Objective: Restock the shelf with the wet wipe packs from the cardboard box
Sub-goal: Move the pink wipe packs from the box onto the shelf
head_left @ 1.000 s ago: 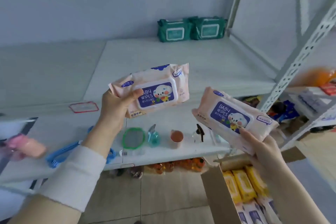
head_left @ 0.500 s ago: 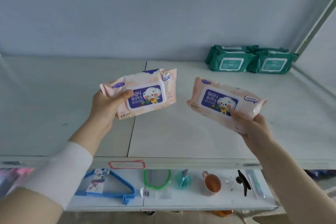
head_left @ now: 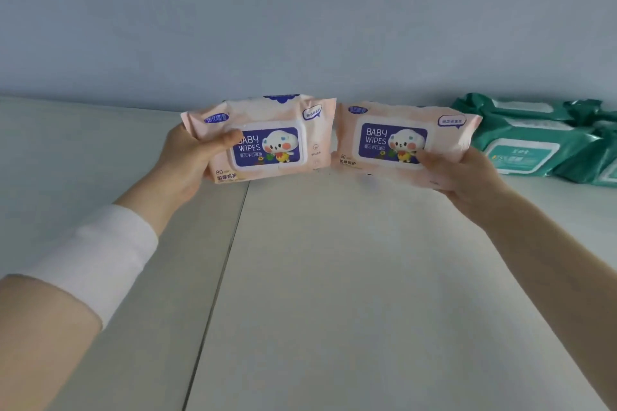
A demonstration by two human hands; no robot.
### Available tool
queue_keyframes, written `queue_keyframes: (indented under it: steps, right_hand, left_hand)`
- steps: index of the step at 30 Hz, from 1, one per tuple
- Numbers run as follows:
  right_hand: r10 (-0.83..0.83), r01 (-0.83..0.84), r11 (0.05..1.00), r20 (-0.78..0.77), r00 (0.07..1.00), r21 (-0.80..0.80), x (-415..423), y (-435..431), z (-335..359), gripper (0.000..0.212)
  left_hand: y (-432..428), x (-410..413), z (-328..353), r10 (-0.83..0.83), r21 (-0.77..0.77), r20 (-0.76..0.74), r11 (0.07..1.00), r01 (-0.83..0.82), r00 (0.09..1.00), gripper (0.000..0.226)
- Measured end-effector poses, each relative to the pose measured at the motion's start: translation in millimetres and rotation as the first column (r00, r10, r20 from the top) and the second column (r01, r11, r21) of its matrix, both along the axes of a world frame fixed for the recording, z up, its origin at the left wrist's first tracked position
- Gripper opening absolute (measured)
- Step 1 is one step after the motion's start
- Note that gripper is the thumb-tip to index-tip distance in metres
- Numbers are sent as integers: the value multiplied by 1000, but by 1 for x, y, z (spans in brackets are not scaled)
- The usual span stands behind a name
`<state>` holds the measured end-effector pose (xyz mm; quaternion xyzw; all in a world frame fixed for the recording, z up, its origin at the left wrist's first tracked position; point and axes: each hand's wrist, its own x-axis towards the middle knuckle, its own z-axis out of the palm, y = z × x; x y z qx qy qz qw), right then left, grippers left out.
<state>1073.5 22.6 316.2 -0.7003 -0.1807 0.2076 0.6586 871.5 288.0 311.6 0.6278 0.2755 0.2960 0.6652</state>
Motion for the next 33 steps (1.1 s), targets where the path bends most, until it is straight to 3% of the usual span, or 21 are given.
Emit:
queue_keyframes:
  steps: [4, 6, 13, 16, 19, 21, 22, 25, 29, 31, 33]
  right_hand:
    - [-66, 81, 989, 115, 991, -124, 34, 32, -9, 49]
    - [-120, 158, 973, 215, 969, -171, 43, 42, -10, 40]
    - [-230, 396, 884, 508, 830, -248, 60, 59, -12, 41]
    - [-271, 497, 827, 586, 763, -264, 61, 63, -9, 53]
    - [-115, 536, 788, 783, 611, -303, 54, 66, -11, 81]
    - [45, 578, 744, 889, 456, -334, 51, 66, -13, 77]
    - [115, 597, 711, 899, 423, -372, 50, 66, -13, 71]
    - [243, 590, 629, 849, 469, -506, 51, 65, -11, 59]
    - [334, 571, 559, 794, 509, -601, 39, 64, 0, 69]
    - [378, 556, 524, 761, 527, -646, 24, 57, 7, 70]
    - [434, 526, 494, 721, 540, -692, 4, 45, 13, 69]
  left_hand:
    - [24, 33, -7, -7, 46, -36, 999, 9, 999, 23]
    - [34, 45, -10, -4, 67, -37, 998, 6, 999, 24]
    - [50, 81, -12, 43, 179, -21, 983, -38, 999, 30]
    - [46, 94, -14, 83, 236, -40, 969, -71, 996, 31]
    - [41, 101, -17, 170, 306, -54, 941, -146, 984, 28]
    - [35, 102, -17, 237, 363, -55, 910, -202, 970, 32]
    - [32, 102, -18, 260, 382, -63, 898, -217, 964, 38]
    - [25, 104, -18, 261, 407, -108, 892, -197, 959, 65]
    - [15, 99, -15, 389, 497, -203, 832, -247, 899, 102]
    - [1, 91, -7, 430, 522, -283, 819, -238, 857, 105]
    - [-16, 80, 2, 418, 642, -371, 761, -97, 829, 99]
